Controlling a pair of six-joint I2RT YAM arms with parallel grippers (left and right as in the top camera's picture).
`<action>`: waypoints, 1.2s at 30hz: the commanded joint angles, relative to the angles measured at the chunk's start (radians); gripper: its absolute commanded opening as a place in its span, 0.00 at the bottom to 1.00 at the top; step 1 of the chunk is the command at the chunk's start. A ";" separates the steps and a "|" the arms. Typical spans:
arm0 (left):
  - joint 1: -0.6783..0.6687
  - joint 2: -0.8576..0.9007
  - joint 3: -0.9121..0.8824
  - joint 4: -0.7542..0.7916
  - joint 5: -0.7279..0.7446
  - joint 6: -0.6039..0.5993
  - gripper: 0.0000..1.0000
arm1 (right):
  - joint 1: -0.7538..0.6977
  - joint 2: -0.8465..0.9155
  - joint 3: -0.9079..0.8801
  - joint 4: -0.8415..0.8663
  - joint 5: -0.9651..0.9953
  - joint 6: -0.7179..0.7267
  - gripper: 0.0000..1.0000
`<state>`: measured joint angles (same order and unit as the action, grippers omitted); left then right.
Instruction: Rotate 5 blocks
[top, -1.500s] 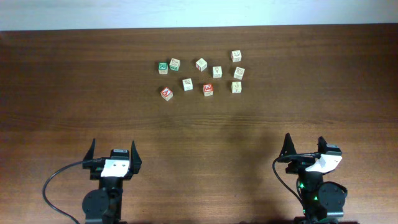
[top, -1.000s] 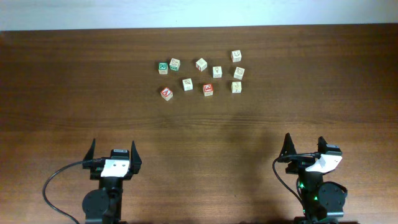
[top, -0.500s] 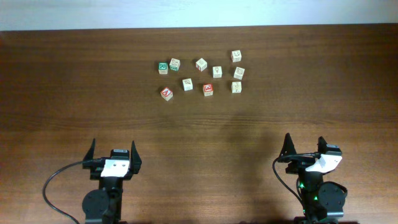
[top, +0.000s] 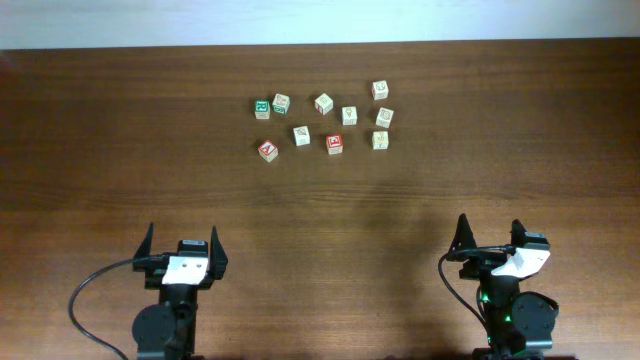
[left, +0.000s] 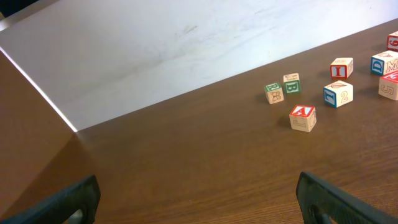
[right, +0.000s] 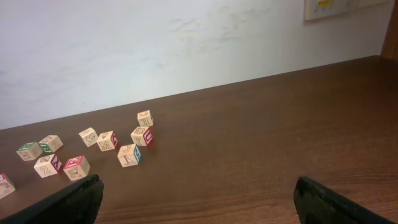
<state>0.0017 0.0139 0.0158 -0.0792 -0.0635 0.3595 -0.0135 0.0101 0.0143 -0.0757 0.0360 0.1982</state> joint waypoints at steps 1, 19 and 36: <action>0.004 -0.006 -0.007 0.000 0.007 0.012 0.99 | -0.006 -0.006 -0.009 -0.003 0.001 -0.008 0.98; 0.004 -0.006 -0.007 0.002 -0.012 0.013 0.99 | -0.006 -0.006 -0.009 -0.003 0.001 -0.008 0.98; 0.003 0.099 0.108 0.032 0.164 -0.079 0.99 | -0.006 0.016 0.078 0.007 -0.113 -0.008 0.98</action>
<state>0.0017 0.0486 0.0502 -0.0513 0.0502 0.3317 -0.0135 0.0132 0.0269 -0.0731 -0.0246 0.1978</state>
